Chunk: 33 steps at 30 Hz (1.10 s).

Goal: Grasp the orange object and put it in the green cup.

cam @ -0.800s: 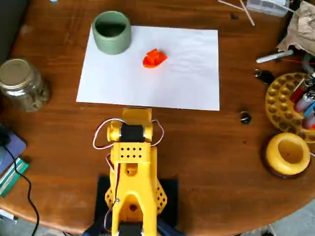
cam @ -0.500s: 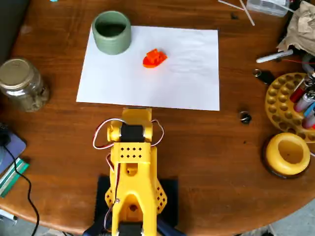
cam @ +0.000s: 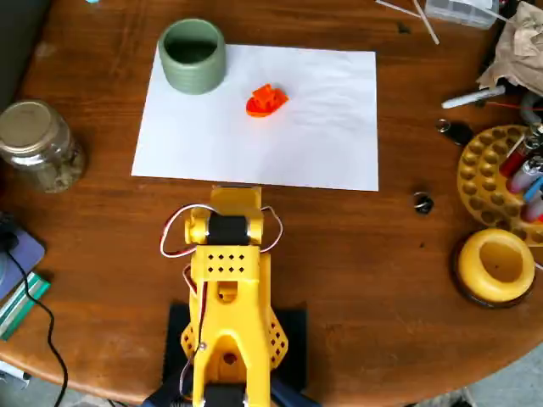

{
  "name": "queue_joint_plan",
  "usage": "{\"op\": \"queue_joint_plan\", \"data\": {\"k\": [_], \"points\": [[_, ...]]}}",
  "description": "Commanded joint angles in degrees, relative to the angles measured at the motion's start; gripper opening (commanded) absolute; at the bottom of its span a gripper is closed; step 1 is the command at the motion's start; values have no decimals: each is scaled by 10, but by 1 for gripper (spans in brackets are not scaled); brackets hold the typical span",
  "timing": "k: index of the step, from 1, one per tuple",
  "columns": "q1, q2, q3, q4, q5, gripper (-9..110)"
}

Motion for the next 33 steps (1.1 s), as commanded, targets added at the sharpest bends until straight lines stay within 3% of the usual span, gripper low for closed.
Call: {"op": "queue_joint_plan", "data": {"k": [1, 15, 19, 21, 25, 33], "points": [[-2, -3, -3, 2, 0, 0], [-2, -3, -3, -4, 1, 0], [-4, -3, -3, -75, 17, 0], [11, -3, -3, -126, 112, 0], [47, -3, -3, -194, 449, 0], [59, -4, -3, -359, 600, 0]]}}
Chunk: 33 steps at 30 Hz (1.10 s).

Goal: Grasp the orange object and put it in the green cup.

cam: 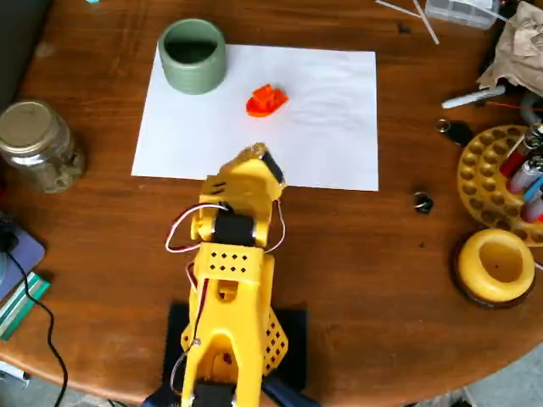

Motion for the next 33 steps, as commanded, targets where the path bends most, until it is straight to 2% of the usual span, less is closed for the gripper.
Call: {"op": "queue_joint_plan", "data": {"k": [1, 5, 11, 17, 20, 24, 33], "points": [[7, 3, -2, -58, 63, 0], [3, -33, -2, -95, 133, 0], [-8, -263, -4, -359, 157, 0], [-18, -415, -11, -524, 181, 0], [-17, -554, -25, -657, 191, 0], [-11, -700, -73, -764, 192, 0], [1, -802, -145, -795, 211, 0]]}}
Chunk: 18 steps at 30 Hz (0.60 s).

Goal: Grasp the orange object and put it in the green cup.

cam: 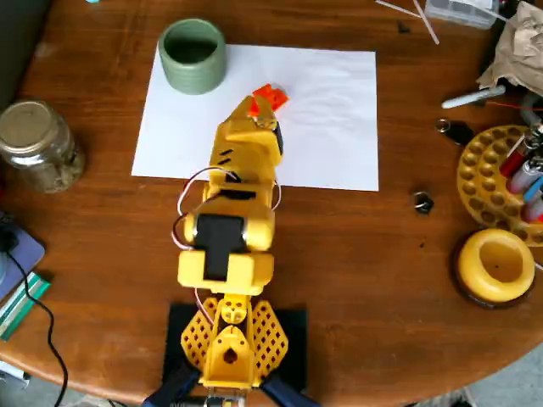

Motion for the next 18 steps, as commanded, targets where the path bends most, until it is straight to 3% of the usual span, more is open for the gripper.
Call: {"op": "queue_joint_plan", "data": {"k": [1, 5, 11, 18], "points": [[4, -65, -49, -54, 4, 0], [4, -176, -57, -188, 4, 7], [-11, -223, -92, -193, 13, 22], [-25, -254, -122, -193, 25, 25]]}}
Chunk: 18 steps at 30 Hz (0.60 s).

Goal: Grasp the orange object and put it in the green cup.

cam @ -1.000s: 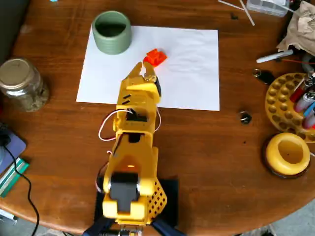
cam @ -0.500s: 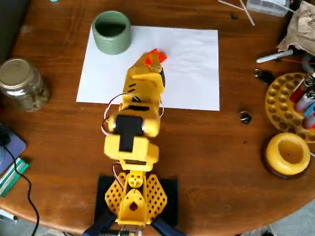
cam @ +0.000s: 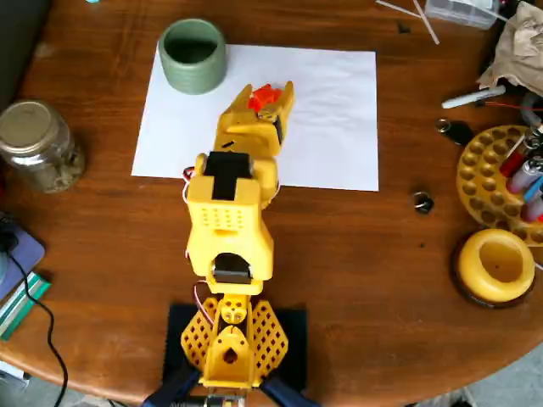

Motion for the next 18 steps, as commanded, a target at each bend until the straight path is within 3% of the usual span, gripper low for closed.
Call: {"op": "queue_joint_plan", "data": {"k": [1, 18], "points": [[-8, -21, -33, -10, 12, 25], [-15, -218, -152, -112, 14, 27]]}}
